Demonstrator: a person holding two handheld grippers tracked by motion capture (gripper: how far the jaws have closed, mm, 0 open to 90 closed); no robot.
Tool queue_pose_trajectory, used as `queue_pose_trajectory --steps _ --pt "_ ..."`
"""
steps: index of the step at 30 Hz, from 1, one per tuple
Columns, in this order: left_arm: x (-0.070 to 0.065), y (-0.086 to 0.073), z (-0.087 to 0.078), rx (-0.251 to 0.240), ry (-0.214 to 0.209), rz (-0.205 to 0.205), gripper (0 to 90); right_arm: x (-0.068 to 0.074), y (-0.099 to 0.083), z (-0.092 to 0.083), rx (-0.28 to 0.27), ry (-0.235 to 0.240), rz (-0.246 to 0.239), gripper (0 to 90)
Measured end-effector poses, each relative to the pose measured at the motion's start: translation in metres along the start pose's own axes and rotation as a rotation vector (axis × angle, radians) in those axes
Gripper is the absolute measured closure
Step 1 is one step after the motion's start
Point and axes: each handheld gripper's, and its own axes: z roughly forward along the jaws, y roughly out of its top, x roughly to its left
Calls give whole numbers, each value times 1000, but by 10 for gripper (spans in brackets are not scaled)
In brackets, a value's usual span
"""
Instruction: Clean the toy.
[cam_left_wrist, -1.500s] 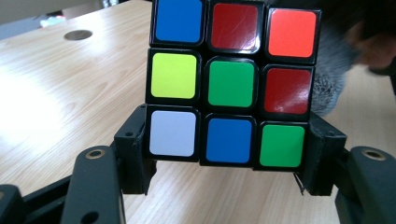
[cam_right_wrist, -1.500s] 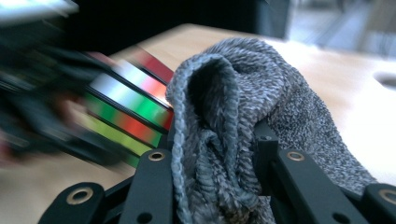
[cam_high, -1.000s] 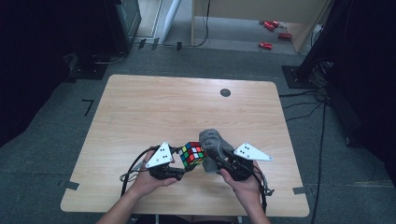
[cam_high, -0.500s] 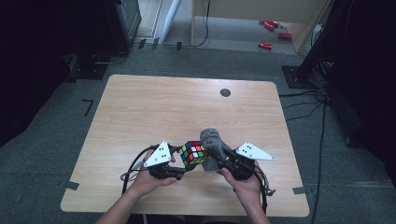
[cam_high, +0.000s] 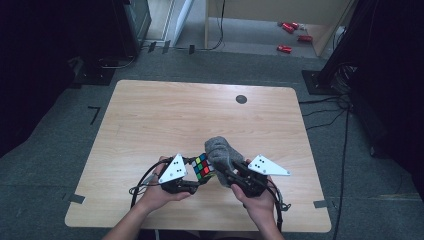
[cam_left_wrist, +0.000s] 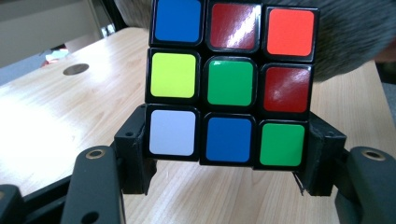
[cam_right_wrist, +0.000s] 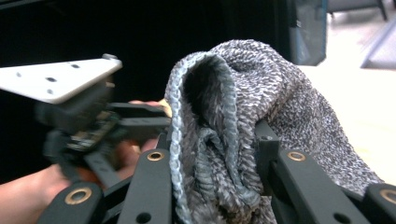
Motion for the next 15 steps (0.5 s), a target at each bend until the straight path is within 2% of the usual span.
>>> queue_pose_trajectory --steps 2,4,5,8,11,13,15 --pt "1 -1 1 3 -8 -14 347 -7 -2 -1 12 -19 35 689" --pt "0 -2 4 16 -9 -19 347 -9 -2 -1 27 -27 44 690" --pt "-1 -2 6 32 -6 -14 347 -6 -1 -1 31 -27 38 690" --pt "-6 -3 11 68 2 15 348 8 3 2 35 16 0 688" --pt "-6 -1 8 53 -3 6 348 16 4 3 31 8 -46 684" --pt "-3 0 3 30 -14 -10 348 9 3 2 19 2 -19 684" --pt "0 1 0 18 -8 -23 347 -1 -1 0 19 -32 10 684"
